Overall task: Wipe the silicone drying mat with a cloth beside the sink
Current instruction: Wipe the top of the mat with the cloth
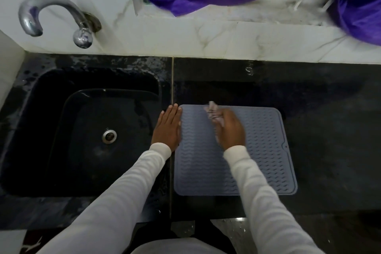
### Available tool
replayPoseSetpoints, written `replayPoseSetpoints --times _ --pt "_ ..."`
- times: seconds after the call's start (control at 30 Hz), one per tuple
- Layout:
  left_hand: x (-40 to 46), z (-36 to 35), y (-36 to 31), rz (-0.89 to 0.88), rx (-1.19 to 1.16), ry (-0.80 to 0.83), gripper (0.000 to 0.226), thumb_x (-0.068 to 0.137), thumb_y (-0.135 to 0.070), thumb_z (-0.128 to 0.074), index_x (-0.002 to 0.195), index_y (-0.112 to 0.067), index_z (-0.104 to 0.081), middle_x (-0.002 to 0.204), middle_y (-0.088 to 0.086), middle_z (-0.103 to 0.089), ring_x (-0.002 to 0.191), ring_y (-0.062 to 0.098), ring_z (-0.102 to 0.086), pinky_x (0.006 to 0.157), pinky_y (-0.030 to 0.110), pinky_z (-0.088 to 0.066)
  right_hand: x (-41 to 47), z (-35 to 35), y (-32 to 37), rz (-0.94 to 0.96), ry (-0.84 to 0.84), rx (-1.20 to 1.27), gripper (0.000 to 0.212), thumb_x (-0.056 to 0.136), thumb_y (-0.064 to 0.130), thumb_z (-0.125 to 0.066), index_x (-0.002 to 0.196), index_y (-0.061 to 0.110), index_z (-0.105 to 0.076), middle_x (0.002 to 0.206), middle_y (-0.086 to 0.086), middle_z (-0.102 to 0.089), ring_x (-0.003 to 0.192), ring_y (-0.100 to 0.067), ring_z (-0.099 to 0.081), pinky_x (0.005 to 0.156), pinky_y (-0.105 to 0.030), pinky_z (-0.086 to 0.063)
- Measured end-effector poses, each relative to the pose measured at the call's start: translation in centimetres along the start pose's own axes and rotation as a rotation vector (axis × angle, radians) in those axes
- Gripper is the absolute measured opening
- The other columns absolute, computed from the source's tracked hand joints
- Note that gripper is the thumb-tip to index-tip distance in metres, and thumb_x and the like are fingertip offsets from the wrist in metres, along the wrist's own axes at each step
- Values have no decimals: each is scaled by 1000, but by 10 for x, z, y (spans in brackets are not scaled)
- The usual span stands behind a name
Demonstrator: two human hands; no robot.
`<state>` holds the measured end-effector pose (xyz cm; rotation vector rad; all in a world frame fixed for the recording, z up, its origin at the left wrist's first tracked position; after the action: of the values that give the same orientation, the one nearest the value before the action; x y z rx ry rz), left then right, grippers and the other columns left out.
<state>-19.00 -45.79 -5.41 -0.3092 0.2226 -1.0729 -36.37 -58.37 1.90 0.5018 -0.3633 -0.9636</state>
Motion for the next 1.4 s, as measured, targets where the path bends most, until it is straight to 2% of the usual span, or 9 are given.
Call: replayPoseSetpoints --times 0.1,0.2,0.33,0.5,0.7,1.0,1.1,1.27,1.4 --pt "1 1 -1 -15 -10 -11 61 98 -32 -11 156 -14 -18 163 2 -15 151 17 -8 123 36 -2 -17 -54 49 127 107 -88 29 90 28 -58 115 12 -59 115 -10 -59 98 -30 -58 78 -40 -52" --pt "1 -1 0 -24 17 -9 59 99 -29 -21 155 -11 -19 163 4 -15 151 19 -8 123 37 -2 -28 -78 58 130 135 -249 39 91 31 -51 127 17 -55 129 -11 -52 101 -31 -58 77 -43 -55" --pt "2 -4 1 -21 14 -1 58 103 -23 -37 156 -10 -16 164 5 -13 151 20 -5 122 37 1 -31 -71 54 161 101 -350 54 77 17 -75 126 23 -52 124 -13 -54 95 -33 -61 67 -44 -57" --pt "2 -5 0 -25 28 46 61 103 -23 -41 155 -8 -14 164 8 -12 151 23 -6 123 40 -2 -23 -69 54 155 153 -342 46 73 12 -77 116 17 -62 115 -13 -57 95 -33 -62 59 -41 -56" --pt "0 -5 -2 -26 81 109 68 103 -31 -36 156 -9 2 164 8 4 151 23 6 123 41 2 -20 -52 28 104 138 -382 49 73 13 -77 120 18 -62 109 -12 -58 90 -31 -63 55 -39 -55" --pt "-1 1 -3 -21 75 59 61 105 -22 -31 157 -12 0 165 6 2 151 20 7 121 38 6 -10 -3 -46 15 82 -379 47 68 4 -74 112 18 -66 103 -11 -57 84 -33 -60 53 -39 -50" --pt "-1 -1 -4 -20 85 58 60 106 -23 -31 157 -14 -1 165 4 1 151 18 7 121 37 6 -6 19 -84 -67 74 -379 38 77 11 -69 113 22 -65 105 -8 -54 87 -31 -58 58 -39 -51" --pt "2 -2 -2 -10 62 41 57 103 -33 -12 157 -17 -8 165 2 -5 151 17 2 123 38 1 3 55 -140 -137 62 -359 26 92 25 -58 118 28 -62 106 -5 -53 93 -30 -57 71 -40 -52" --pt "2 -4 -1 -6 67 32 60 100 -37 -6 157 -18 -9 165 1 -7 151 16 0 123 39 -1 7 80 -171 -183 55 -343 29 95 34 -50 123 30 -59 112 -6 -52 102 -30 -55 75 -40 -49"
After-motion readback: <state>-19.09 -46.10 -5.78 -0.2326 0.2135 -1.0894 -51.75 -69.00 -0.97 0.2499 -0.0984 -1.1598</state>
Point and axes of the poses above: each hand's wrist, its own x-axis towards the middle knuckle, its own z-axis out of the back of the hand, y = z × x, the point moved 7 cm from there along x, towards the middle knuckle
